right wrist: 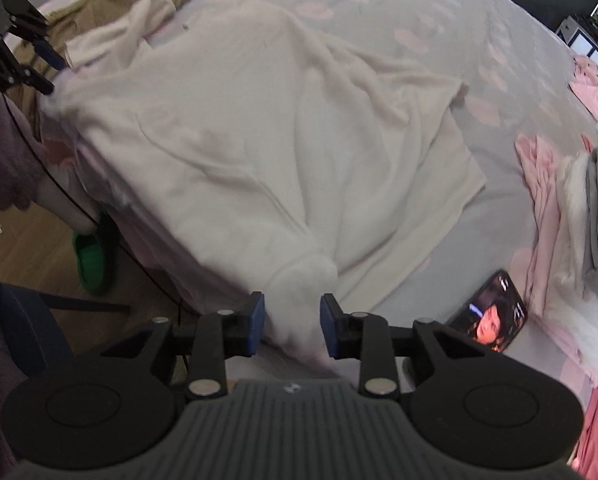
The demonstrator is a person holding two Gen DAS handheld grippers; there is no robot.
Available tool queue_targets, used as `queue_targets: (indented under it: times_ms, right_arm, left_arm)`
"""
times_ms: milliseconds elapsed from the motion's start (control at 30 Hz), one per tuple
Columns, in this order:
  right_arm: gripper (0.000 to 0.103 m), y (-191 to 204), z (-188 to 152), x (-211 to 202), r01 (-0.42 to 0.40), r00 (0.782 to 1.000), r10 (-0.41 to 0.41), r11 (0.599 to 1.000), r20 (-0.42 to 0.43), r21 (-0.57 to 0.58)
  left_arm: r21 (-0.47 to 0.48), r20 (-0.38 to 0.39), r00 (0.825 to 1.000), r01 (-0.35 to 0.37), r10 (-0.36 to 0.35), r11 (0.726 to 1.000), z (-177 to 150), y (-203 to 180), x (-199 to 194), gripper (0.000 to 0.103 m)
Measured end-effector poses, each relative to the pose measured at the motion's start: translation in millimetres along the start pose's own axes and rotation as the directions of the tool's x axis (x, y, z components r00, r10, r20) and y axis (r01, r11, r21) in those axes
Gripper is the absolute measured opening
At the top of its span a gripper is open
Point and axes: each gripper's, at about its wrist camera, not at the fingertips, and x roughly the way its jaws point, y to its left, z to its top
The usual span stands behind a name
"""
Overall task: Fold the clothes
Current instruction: 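Lift the cream sweater high with both grippers and shake it out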
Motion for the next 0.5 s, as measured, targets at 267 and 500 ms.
queue_targets:
  times_ms: [267,500]
  right_arm:
    - [0.033,5.1,29.7,38.1,-0.007,0.999,0.01,0.998,0.047,-0.068]
    - [0.033,6.1,43.3,74.4,-0.052,0.998,0.058,0.988,0.032,-0.148]
  left_arm:
    - [0.025,-0.062,0.995,0.085,-0.083,0.996,19.3,-19.5,52.6,0.042]
    - [0.021,-0.122,0.989,0.091,-0.088,0.996,14.4,-17.6,70.7,0.041]
